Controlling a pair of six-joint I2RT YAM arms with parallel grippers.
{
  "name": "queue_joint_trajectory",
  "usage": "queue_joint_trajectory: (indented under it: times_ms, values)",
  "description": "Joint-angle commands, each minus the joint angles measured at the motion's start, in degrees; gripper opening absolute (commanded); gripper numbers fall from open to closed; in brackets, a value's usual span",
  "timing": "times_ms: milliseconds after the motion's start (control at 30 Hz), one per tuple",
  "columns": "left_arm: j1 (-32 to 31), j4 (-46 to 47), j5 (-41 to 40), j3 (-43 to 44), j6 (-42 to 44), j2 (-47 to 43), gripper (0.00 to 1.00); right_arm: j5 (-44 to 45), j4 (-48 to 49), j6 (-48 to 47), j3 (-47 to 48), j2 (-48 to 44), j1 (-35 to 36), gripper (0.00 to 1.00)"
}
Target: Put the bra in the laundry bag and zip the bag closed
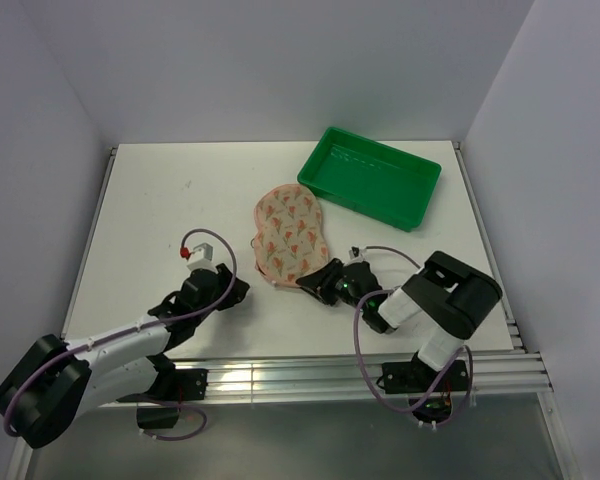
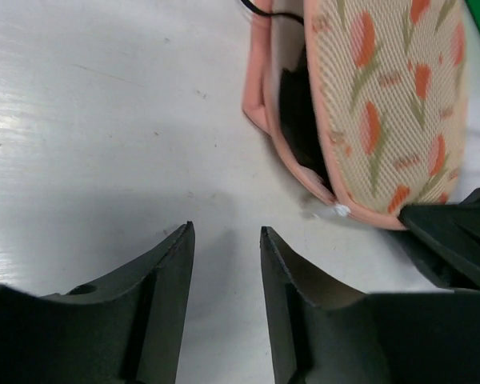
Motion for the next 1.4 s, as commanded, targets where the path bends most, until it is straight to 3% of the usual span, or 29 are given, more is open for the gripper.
queue_joint_trajectory:
  times_ms: [0, 33, 100, 200, 267, 300, 400, 500, 600, 700, 867, 1067, 1367]
  values:
    - [1.89, 1.53, 1.88, -0.65, -0.79, -3.14, 0.46, -7.13, -1.76, -7.06, -1.82, -4.48, -2.65, 0.40]
    - [2.68, 0.56, 1.27, -0.21, -1.05, -3.75, 0.46, -9.43, -6.23, -11.00, -1.64, -5.18, -2.75, 0.69]
    - [3.47, -1.03, 1.00, 0.40, -0.88, -5.07, 0.46, -13.75, -12.65, -15.59, 0.63, -8.43, -2.49, 0.73]
    - [4.79, -4.53, 0.57, 2.68, -1.32, -6.57, 0.41, -12.36, -37.20, -26.57, 6.96, -15.98, -0.30, 0.72]
    - [4.97, -6.39, -1.36, 4.00, -1.41, -9.46, 0.40, -7.12, -48.49, -35.09, 11.61, -21.87, 0.94, 0.72]
    - [5.06, -8.31, -2.15, 4.36, -1.32, -10.78, 0.40, -4.82, -57.07, -37.56, 16.24, -23.19, 1.64, 0.65]
    - [5.50, -11.66, -6.46, 6.02, -0.71, -17.19, 0.39, 2.56, -68.97, -44.95, 27.83, -23.92, 3.49, 0.51]
    - [5.50, -14.91, -8.66, 7.25, 0.26, -24.05, 0.40, 12.22, -75.76, -52.41, 41.57, -16.38, 6.12, 0.40]
    - [5.50, -20.27, -9.54, 9.80, 0.79, -30.20, 0.41, 20.75, -82.44, -57.07, 55.98, -4.34, 9.02, 0.36]
    - [5.50, -25.28, -11.73, 13.66, 3.15, -37.75, 0.41, 25.43, -87.73, -59.45, 67.95, 8.39, 10.96, 0.36]
    - [5.41, -29.95, -12.27, 17.54, 4.22, -47.52, 0.42, 33.78, -96.69, -61.75, 86.99, 19.84, 14.38, 0.47]
    - [5.41, -32.76, -11.83, 17.28, 3.69, -53.14, 0.42, 40.46, -104.18, -63.60, 98.54, 30.57, 16.50, 0.50]
    - [5.41, -32.59, -11.13, 15.79, 3.60, -57.11, 0.42, 44.26, -108.67, -66.14, 105.15, 38.05, 17.38, 0.41]
